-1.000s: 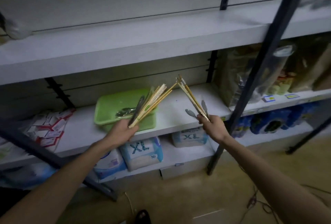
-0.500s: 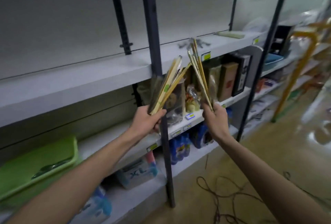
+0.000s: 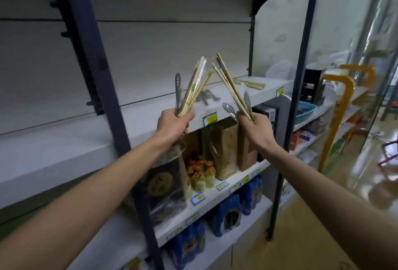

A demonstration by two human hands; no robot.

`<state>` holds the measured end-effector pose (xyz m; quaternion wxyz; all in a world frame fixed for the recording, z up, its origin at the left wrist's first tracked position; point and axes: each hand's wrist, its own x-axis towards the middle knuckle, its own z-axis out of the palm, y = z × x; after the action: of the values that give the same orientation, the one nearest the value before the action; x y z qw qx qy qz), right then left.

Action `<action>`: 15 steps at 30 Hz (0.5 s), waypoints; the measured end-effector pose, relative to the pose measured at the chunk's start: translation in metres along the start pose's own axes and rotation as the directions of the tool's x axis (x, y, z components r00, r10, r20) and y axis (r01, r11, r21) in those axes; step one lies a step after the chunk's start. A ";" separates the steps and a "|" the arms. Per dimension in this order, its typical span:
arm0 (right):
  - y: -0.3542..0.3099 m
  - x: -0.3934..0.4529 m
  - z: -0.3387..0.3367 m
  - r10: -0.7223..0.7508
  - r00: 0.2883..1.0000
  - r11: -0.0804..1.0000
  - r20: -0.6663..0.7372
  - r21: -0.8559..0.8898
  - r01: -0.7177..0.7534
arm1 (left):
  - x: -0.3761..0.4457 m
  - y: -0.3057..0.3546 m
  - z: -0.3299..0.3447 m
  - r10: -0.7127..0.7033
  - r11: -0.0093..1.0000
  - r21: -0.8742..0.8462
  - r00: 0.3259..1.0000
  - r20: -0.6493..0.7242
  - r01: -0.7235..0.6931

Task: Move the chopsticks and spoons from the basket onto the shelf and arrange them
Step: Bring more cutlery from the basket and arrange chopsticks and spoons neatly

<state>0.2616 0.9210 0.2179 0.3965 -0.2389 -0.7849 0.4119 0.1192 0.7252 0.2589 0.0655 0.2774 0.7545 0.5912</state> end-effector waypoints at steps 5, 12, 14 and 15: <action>0.008 0.075 -0.015 0.129 0.983 0.981 0.132 0.130 -0.146 | 0.077 0.014 0.029 -0.091 0.990 -0.114 0.995 -0.040 0.086; 0.013 0.150 -0.025 0.380 0.871 0.877 0.312 0.177 -0.446 | 0.135 0.020 0.050 -0.244 0.942 -0.228 0.969 0.045 0.248; 0.019 0.168 -0.029 0.432 0.828 0.848 0.357 0.152 -0.507 | 0.148 0.025 0.060 -0.246 0.943 -0.224 0.969 0.037 0.248; 0.022 0.177 -0.030 0.451 0.809 0.835 0.377 0.141 -0.532 | 0.154 0.027 0.065 -0.249 0.942 -0.224 0.968 0.034 0.250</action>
<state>0.1861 1.0714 0.2853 0.1647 -0.3132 -0.6945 0.6264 0.0273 0.8611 0.2997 0.1729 0.1720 0.7110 0.6595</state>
